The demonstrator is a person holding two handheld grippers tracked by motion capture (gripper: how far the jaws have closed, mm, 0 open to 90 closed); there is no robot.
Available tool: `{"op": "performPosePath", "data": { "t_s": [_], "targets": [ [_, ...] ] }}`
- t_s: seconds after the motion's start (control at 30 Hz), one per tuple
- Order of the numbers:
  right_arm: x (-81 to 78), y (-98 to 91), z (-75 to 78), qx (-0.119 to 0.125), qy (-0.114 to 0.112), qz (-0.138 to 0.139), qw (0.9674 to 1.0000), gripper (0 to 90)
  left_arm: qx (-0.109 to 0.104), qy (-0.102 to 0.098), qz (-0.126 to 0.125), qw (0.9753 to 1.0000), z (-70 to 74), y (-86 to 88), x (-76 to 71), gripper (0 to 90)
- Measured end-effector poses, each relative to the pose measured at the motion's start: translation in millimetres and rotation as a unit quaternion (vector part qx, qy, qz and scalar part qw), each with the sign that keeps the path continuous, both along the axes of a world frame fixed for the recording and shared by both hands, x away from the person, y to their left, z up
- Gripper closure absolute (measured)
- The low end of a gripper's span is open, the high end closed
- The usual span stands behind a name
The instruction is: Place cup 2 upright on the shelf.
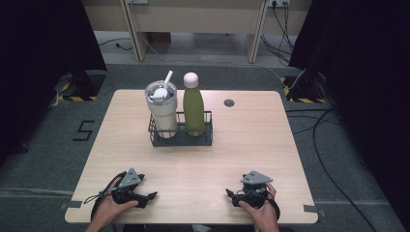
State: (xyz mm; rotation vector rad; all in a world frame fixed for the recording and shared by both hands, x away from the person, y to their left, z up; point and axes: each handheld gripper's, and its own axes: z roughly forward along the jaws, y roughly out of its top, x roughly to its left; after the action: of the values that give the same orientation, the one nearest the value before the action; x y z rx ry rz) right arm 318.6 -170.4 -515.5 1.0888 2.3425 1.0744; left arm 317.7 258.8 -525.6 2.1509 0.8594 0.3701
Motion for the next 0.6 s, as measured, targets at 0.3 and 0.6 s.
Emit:
{"op": "performPosePath", "data": {
  "t_s": [0.3, 0.6],
  "targets": [
    [0.4, 0.8, -4.3, -0.02, 0.013, -0.005, 0.9997, 14.6, 0.0, 0.0, 0.0, 1.0, 0.0, 0.1, -0.1, 14.0],
    [1.1, 1.9, -4.8, -0.023, 0.015, -0.014, 0.9995, 10.6, 0.0, 0.0, 0.0, 1.0, 0.0, 0.1, -0.1, 14.0]
  ]
}}
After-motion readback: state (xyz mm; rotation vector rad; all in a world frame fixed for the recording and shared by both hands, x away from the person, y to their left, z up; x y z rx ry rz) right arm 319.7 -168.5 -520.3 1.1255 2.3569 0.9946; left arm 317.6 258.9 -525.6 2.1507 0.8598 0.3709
